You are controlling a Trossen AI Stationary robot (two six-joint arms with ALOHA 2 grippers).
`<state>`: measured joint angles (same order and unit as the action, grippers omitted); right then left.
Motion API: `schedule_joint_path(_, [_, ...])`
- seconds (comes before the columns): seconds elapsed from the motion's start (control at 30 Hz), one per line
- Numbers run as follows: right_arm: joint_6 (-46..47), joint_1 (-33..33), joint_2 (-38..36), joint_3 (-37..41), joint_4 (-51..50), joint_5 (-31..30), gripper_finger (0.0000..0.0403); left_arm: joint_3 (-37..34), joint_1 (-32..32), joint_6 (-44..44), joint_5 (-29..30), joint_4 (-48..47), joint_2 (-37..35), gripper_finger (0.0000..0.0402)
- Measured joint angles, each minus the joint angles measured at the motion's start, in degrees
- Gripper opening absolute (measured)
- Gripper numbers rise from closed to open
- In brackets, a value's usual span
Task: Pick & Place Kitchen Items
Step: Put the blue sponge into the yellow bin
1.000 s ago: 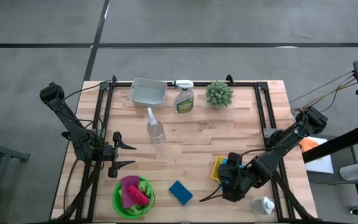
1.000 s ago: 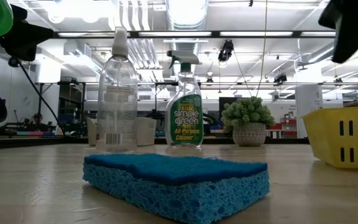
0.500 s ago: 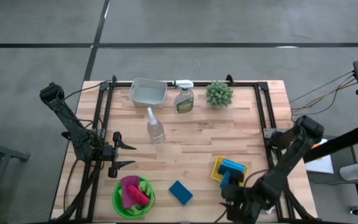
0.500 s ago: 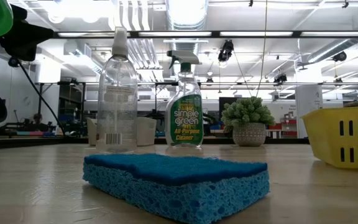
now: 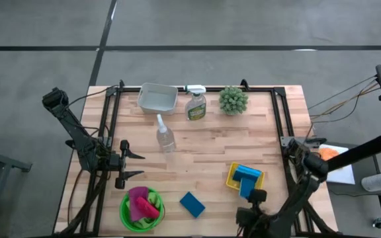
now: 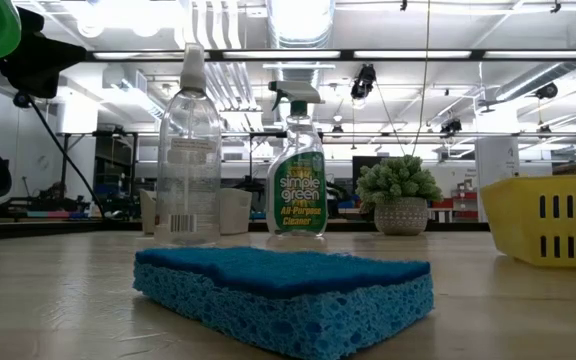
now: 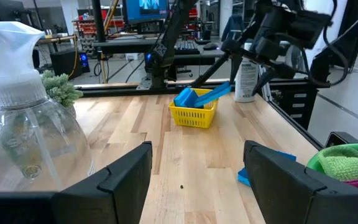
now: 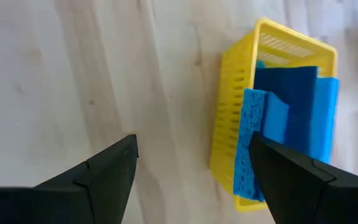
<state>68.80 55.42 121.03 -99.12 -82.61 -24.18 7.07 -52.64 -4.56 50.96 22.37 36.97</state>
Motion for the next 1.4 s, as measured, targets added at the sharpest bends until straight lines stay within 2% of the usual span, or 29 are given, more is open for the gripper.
schedule_joint_path(0.2, [0.3,0.0,3.0,-2.9,-4.4,0.0,0.0302,0.0,0.0,0.0,0.0,0.0,0.0,0.0254])
schedule_joint_path(0.43, [3.7,0.0,0.0,-3.0,-6.5,-2.9,0.0302,0.0,0.0,0.0,0.0,0.0,0.0,0.0254])
schedule_joint_path(0.63, [5.0,0.0,-0.1,-2.5,-7.5,-2.8,0.0302,0.0,0.0,0.0,0.0,0.0,0.0,0.0254])
schedule_joint_path(1.3, [8.4,-0.1,-0.1,6.4,-5.7,-2.0,0.0301,0.0,0.0,0.0,0.0,0.0,0.0,0.0254])
schedule_joint_path(1.4, [8.5,-0.2,-0.1,6.7,-5.7,-3.0,0.0283,0.0,0.0,0.0,0.0,0.0,0.0,0.0254])
